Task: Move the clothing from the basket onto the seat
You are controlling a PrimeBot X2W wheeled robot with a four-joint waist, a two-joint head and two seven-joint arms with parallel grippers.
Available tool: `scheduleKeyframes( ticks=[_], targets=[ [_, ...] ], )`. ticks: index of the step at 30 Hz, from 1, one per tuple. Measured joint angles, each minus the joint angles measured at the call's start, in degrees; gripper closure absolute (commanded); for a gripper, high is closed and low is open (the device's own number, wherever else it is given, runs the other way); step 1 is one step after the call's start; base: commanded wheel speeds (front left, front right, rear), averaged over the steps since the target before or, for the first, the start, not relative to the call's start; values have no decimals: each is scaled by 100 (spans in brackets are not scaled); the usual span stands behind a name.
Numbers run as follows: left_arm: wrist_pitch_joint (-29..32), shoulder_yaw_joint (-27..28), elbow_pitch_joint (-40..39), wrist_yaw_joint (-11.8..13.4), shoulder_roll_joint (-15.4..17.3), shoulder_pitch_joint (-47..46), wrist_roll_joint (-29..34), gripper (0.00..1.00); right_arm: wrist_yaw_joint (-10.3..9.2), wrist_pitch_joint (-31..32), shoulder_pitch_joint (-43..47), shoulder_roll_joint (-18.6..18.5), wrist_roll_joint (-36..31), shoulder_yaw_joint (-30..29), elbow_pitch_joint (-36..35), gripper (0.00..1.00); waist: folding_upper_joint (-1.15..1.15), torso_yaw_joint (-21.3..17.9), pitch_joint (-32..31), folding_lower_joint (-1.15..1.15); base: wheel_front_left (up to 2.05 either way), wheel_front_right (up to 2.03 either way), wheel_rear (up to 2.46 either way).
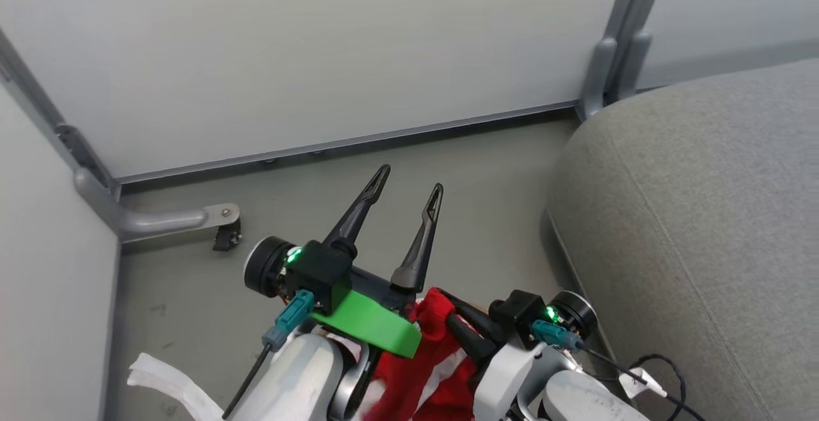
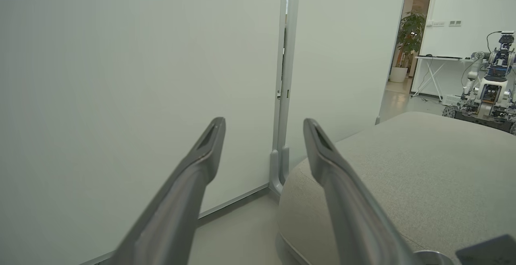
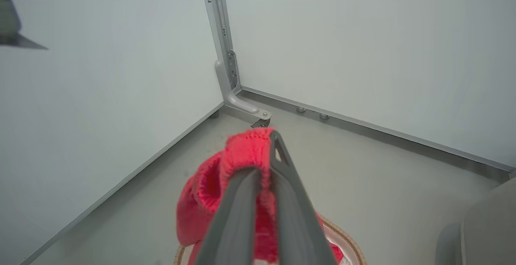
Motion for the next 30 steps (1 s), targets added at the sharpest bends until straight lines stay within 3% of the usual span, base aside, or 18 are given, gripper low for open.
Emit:
scheduleKeyframes(
  ticks=[22,30],
  targets=[
    [0,377,151,-259,-5,420,399,0,0,0,492,-3,-100,-650,-907,100,0,-2385,246,0,0,0,0],
    [0,248,236,-347,-12,319,409,0,0,0,586,-12,-215,-1224,-1166,100,0,-2832,468,0,0,0,0]
  ],
)
